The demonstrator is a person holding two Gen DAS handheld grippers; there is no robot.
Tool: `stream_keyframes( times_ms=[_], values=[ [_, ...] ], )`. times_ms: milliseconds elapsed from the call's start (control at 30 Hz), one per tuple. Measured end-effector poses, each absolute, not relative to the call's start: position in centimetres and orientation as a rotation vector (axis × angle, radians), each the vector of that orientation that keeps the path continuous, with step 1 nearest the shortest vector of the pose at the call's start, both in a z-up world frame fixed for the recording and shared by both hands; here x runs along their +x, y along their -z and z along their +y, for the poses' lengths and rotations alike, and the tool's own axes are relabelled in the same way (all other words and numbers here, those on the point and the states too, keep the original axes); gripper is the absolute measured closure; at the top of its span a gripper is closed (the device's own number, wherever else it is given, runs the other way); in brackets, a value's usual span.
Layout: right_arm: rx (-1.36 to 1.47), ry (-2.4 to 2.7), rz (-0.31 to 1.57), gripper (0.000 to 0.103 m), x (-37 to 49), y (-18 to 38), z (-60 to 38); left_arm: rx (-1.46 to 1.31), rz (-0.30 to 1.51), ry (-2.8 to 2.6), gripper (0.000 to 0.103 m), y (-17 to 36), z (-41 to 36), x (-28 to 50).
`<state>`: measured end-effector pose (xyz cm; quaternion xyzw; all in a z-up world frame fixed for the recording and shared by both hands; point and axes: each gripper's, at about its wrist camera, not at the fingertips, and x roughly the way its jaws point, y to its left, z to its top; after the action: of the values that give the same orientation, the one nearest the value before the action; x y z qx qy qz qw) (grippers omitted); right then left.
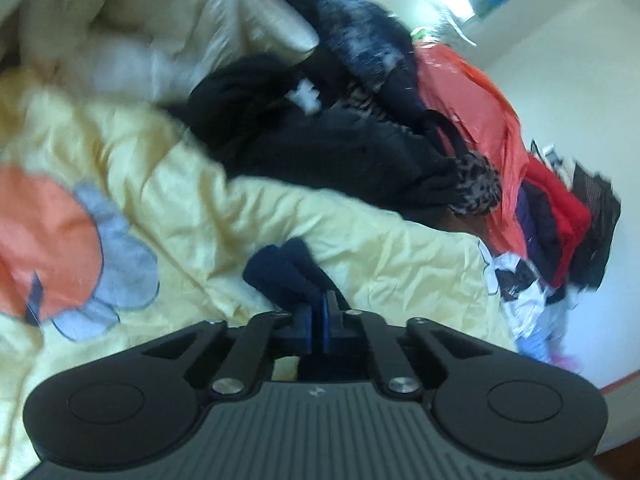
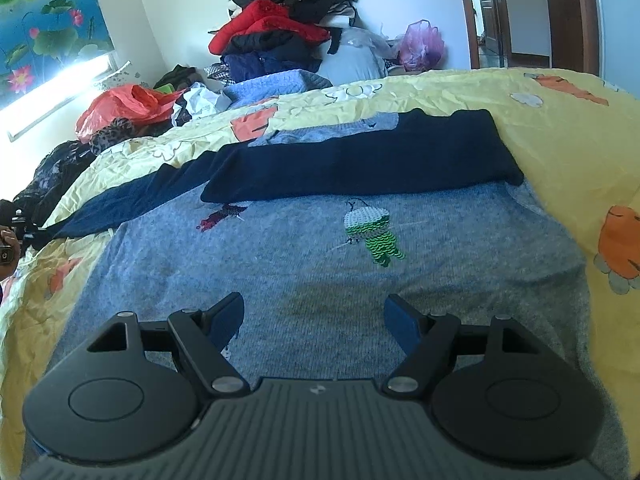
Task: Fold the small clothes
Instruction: 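Fold the held sleeve across the sweater body and open the left gripper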
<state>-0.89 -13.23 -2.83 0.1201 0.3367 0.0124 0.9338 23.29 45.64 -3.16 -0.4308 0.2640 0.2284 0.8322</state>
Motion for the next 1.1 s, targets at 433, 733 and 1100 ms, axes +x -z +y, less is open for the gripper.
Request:
stream_keyframes(
  times_ms=[433, 733, 1100],
  values=[
    [0.31, 0.016, 0.649, 0.024, -1.6, 2.1, -15.6, -0.427, 0.461, -0.094, 0.1, -7.5, 26.4, 22.5],
    [0.347, 0.059, 0.623, 0.024, -2.2, 1.8, -17.9, -0.17, 0.491, 0.272, 0.1, -6.6, 8.2, 19.9],
    [0.316, 0.14, 0.55, 0.024, -0.8, -0.1, -21.5, 0.127, 0.745, 0.448, 0.096, 1.3, -6.0, 17.6]
  ],
)
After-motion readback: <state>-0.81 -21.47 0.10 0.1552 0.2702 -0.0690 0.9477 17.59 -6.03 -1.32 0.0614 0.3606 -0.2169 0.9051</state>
